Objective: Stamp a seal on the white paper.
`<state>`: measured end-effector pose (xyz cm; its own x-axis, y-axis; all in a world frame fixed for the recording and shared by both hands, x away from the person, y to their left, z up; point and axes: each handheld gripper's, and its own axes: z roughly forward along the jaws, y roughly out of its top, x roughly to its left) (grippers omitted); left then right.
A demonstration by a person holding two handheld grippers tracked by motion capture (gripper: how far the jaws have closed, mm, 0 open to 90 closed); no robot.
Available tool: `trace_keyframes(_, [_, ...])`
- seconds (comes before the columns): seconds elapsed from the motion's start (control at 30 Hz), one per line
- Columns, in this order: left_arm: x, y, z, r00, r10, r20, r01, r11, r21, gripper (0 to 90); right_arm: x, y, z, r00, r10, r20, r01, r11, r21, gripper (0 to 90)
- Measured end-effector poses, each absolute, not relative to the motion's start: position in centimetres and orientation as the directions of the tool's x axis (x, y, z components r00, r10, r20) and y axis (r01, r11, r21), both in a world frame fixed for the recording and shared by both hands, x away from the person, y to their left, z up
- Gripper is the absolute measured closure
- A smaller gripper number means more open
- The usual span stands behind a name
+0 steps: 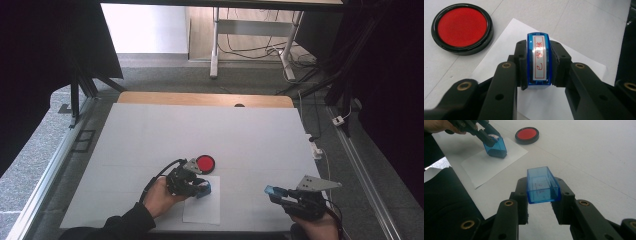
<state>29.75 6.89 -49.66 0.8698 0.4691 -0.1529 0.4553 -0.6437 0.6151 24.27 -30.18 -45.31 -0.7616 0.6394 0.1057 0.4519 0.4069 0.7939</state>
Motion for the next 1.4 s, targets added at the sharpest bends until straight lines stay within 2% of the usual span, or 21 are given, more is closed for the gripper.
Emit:
trace_keyframes(0.57, [28.0,5.9,-49.6,0.883,0.469,-0.012,0.377,-0.695,0.612,70.9,24.3,-30.1,-45.3,-0.763,0.638,0.103,0.452,0.412,0.791,68.6])
trace_keyframes(0.77, [28.8,6.5,-49.8,0.878,0.472,-0.08,0.414,-0.664,0.623,70.9,24.3,-30.1,-45.3,-0.763,0.638,0.103,0.452,0.413,0.79,68.6])
trace_keyframes(1.07, [30.3,7.8,-50.4,0.844,0.478,-0.243,0.511,-0.578,0.636,70.9,24.3,-30.1,-45.3,-0.763,0.638,0.103,0.453,0.413,0.79,68.6])
trace_keyframes(1.2, [30.3,7.7,-50.4,0.845,0.478,-0.241,0.51,-0.58,0.636,70.9,24.3,-30.1,-45.3,-0.763,0.638,0.105,0.454,0.414,0.789,68.6])
trace_keyframes(1.4, [29.5,7.1,-50.1,0.864,0.479,-0.158,0.46,-0.622,0.633,70.9,24.3,-30.1,-45.3,-0.765,0.635,0.105,0.454,0.417,0.787,68.6])
